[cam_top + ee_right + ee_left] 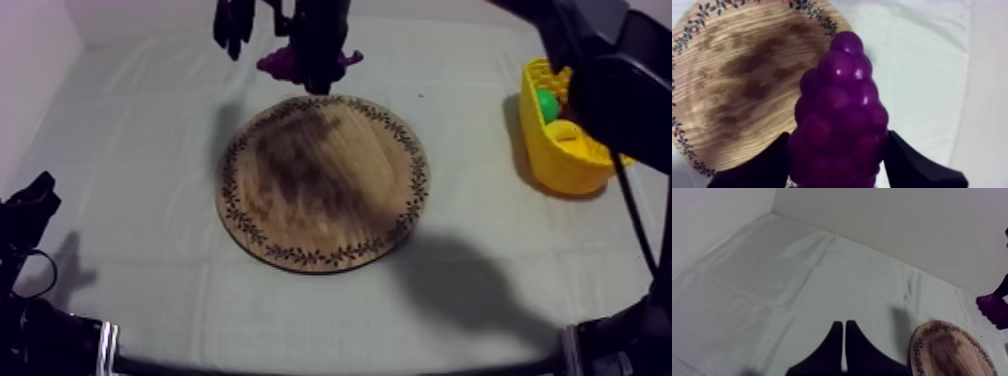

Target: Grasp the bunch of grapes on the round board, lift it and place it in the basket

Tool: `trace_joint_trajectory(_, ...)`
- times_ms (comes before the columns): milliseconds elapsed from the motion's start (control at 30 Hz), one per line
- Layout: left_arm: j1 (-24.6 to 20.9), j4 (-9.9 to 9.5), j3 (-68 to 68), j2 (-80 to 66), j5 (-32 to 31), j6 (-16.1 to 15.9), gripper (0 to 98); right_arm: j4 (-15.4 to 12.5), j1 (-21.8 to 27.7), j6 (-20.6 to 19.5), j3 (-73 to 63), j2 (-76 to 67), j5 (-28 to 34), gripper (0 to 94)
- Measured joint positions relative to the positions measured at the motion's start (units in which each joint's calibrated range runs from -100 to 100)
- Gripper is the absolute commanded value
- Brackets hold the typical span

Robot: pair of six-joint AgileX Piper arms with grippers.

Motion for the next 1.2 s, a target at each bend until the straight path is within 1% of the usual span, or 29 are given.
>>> trace_joint_trajectory(233,0.0,0.00,0.0,0.0,-0.1,0.0,0.0,-0.3,0.4,-1.4,3.0,-6.7,1.8,38.0)
trace_joint_trajectory(367,0.0,0.00,0.0,0.0,-0.1,0.0,0.0,0.0,1.0,-2.8,5.7,-9.6,2.0,38.1)
trace_joint_trajectory(600,0.0,0.00,0.0,0.0,-0.1,0.0,0.0,0.4,4.0,-6.3,12.5,-15.1,1.9,38.5)
trace_joint_trajectory(867,0.0,0.00,0.0,0.0,-0.1,0.0,0.0,0.6,10.6,-9.5,21.6,-21.7,1.9,38.9)
trace_joint_trajectory(1200,0.0,0.00,0.0,0.0,-0.1,0.0,0.0,0.5,20.6,-10.6,33.5,-29.2,1.1,38.8)
